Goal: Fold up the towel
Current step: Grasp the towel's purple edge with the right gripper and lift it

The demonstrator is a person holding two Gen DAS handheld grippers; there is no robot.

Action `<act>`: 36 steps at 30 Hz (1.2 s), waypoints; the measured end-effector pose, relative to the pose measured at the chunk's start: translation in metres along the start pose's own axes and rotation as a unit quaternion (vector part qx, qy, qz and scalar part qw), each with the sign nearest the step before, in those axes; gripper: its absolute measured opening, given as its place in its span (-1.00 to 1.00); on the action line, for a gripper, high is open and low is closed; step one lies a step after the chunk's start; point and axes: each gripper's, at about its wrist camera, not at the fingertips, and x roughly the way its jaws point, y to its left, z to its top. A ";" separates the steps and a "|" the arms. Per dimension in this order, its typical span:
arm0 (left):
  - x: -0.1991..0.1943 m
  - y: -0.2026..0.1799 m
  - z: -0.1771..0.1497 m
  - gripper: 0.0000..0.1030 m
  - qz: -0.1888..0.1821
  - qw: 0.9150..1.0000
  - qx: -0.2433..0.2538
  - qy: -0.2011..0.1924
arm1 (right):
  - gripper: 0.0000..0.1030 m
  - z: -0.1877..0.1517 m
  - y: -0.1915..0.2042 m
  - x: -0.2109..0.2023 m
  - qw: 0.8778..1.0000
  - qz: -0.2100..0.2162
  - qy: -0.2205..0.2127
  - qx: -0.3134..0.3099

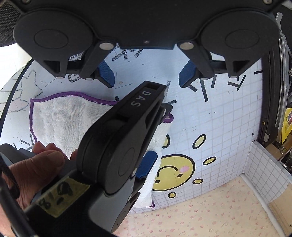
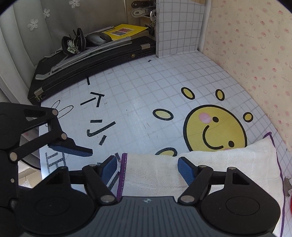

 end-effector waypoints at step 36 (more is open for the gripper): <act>0.011 -0.032 0.042 0.53 -0.055 0.993 0.094 -0.035 | -0.76 -0.097 -0.039 -0.103 0.898 -0.148 -0.160 0.383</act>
